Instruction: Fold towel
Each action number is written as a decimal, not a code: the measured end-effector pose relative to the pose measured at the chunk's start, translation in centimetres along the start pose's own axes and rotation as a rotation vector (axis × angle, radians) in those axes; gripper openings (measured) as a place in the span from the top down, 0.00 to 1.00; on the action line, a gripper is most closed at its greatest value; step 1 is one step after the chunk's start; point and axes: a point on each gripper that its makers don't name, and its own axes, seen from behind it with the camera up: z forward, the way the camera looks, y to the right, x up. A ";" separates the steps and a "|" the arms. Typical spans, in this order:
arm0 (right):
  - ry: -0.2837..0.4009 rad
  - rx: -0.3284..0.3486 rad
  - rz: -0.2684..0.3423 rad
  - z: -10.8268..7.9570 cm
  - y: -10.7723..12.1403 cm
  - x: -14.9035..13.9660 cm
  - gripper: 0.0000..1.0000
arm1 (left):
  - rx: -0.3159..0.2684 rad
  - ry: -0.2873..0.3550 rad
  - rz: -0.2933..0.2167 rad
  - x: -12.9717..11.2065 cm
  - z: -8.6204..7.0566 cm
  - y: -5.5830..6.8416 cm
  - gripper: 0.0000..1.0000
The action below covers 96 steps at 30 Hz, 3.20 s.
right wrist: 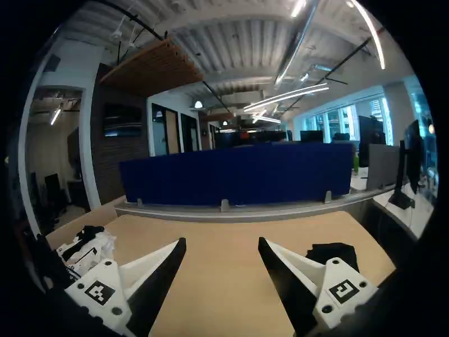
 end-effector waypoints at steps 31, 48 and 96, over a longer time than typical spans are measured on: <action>-0.012 0.027 -0.013 2.2 -1.0 -1.3 0.00 | 0.042 -0.079 -0.023 -6.0 1.0 -1.4 0.08; 0.057 -0.015 -0.025 -0.1 2.9 1.1 0.00 | 0.032 -0.089 -0.022 -6.3 1.1 -1.1 0.08; 0.185 -0.203 -0.040 3.3 15.1 -14.1 0.01 | 0.032 -0.089 -0.022 -6.2 1.1 -1.0 0.06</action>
